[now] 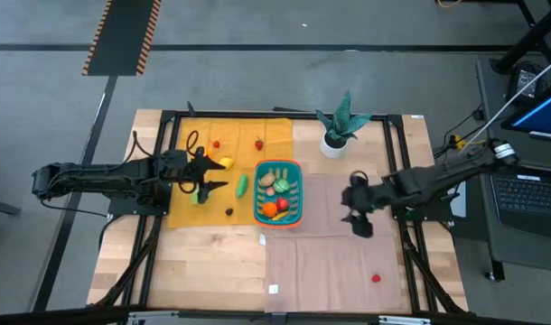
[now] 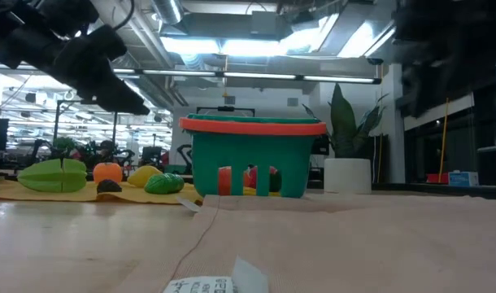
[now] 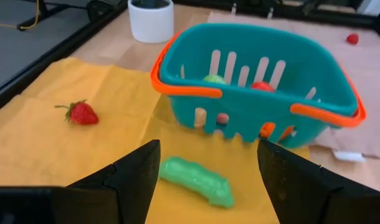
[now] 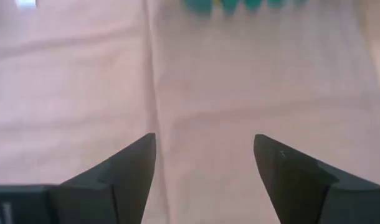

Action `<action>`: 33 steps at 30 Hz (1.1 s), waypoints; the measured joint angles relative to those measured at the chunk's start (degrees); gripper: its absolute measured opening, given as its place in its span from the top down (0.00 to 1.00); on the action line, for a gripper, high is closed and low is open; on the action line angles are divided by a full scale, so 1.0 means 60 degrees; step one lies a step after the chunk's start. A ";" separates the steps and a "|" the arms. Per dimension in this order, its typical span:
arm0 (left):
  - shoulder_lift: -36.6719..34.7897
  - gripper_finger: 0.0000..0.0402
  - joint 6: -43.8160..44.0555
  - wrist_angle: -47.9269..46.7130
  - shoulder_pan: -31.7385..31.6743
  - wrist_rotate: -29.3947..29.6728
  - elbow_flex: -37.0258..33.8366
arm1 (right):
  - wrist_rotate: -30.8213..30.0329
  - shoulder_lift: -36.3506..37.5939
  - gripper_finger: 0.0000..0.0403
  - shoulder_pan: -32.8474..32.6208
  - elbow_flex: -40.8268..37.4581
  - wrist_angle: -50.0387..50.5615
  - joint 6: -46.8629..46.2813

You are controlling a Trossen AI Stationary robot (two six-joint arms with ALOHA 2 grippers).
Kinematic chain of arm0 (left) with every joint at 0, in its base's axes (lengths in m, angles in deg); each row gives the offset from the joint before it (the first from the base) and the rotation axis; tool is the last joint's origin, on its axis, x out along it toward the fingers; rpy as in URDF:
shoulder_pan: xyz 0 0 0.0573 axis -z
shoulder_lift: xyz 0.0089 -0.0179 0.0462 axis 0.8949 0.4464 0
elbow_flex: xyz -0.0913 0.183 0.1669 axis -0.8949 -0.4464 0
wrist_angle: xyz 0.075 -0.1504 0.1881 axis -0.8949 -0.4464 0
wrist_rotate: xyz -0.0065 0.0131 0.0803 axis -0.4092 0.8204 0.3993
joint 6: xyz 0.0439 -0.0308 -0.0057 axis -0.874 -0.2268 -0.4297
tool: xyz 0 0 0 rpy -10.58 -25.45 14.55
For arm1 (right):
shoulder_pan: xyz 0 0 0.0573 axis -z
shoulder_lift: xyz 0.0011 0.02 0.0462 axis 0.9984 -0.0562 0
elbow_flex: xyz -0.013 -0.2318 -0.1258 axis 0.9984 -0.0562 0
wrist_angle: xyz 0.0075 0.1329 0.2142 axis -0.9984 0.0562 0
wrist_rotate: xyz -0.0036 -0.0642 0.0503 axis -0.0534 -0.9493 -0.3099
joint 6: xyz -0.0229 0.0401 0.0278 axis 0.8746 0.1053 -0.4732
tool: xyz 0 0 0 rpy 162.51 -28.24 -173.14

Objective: Pick and placing Produce into tupperware
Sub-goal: Put the bottom raspberry into the basket

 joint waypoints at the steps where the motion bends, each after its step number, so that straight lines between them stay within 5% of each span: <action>1: 0.0000 0.35 0.0103 0.0064 0.0000 0.0000 0.0000 | -0.0162 0.0067 0.33 -0.0340 -0.0058 0.0253 -0.0338; 13: 0.0002 0.35 0.0145 0.0140 0.0000 0.0004 0.0000 | -0.0512 -0.0307 0.33 -0.4126 -0.0115 0.1465 -0.3625; 20: 0.0004 0.35 0.0190 0.0140 0.0000 0.0004 0.0000 | -0.0231 -0.1602 0.33 -0.6006 0.0070 0.1693 -0.5635; 33: 0.0004 0.35 0.0398 0.0140 0.0000 0.0007 0.0000 | -0.0523 -0.5758 0.33 -0.7932 0.3917 0.3055 -0.6799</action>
